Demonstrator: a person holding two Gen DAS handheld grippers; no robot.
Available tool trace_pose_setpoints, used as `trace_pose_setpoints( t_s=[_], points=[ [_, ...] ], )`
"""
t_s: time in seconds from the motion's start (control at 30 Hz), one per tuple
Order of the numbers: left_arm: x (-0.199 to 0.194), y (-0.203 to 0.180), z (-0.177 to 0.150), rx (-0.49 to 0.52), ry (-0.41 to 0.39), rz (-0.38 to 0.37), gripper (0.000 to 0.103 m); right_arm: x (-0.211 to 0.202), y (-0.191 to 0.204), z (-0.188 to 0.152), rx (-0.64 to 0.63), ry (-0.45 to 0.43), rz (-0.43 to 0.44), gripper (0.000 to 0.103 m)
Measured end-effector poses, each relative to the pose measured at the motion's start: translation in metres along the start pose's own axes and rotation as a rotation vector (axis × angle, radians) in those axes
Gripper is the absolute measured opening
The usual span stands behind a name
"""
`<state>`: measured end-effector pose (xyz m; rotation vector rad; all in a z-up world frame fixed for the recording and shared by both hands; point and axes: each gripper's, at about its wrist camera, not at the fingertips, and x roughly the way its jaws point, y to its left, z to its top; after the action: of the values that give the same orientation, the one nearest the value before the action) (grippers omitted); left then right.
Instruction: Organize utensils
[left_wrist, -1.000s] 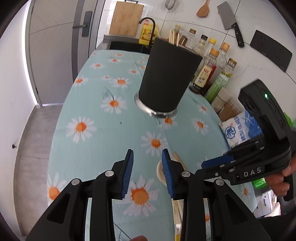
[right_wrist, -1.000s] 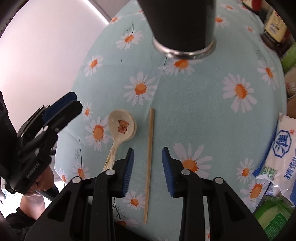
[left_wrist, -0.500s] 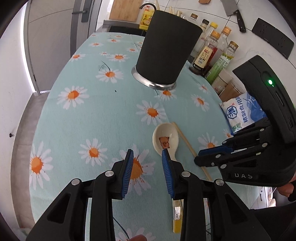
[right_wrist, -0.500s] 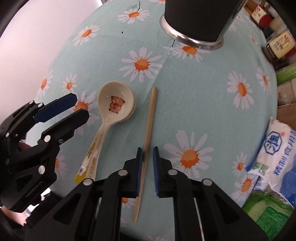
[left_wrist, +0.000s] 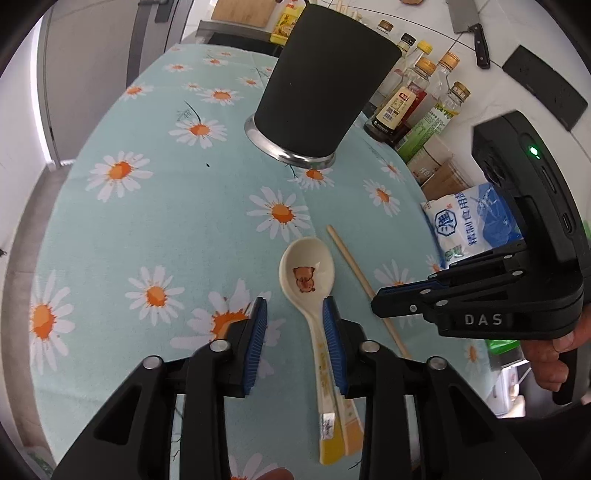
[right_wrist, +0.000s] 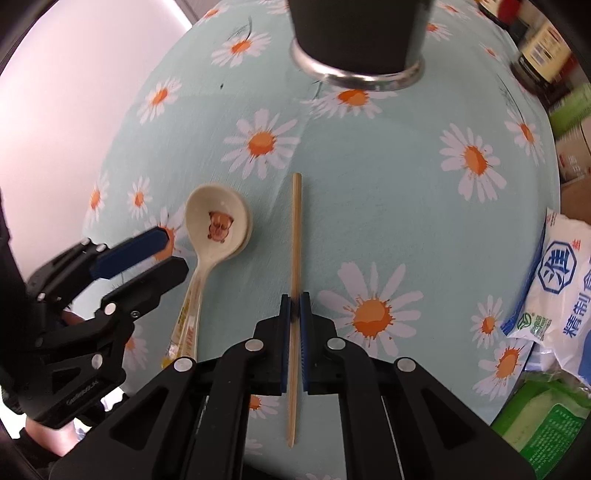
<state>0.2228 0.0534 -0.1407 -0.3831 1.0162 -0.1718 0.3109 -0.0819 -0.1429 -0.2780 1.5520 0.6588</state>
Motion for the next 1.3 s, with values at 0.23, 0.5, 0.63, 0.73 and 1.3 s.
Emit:
trace_pose_setpoints(
  t_s=[0.23, 0.5, 0.63, 0.73, 1.3],
  points=[
    [0.008, 0.002, 0.014, -0.010, 0.028, -0.001, 0.014, -0.019, -0.028, 0.009, 0.041, -0.070, 0.050, 0.006],
    [0.017, -0.004, 0.023, 0.016, 0.054, 0.004, 0.005, -0.039, -0.042, -0.004, 0.084, -0.103, 0.080, 0.006],
    [0.017, -0.005, 0.026, 0.014, 0.052, 0.007, 0.004, -0.032, -0.033, -0.005, 0.093, -0.107, 0.086, 0.006],
    [0.018, -0.005, 0.026, 0.014, 0.048, 0.013, 0.002, -0.029, -0.033, -0.005, 0.097, -0.106, 0.100, 0.006],
    [0.003, -0.004, 0.029, 0.009, 0.000, 0.009, 0.001, -0.046, -0.040, -0.006, 0.092, -0.148, 0.148, 0.006]
  ],
)
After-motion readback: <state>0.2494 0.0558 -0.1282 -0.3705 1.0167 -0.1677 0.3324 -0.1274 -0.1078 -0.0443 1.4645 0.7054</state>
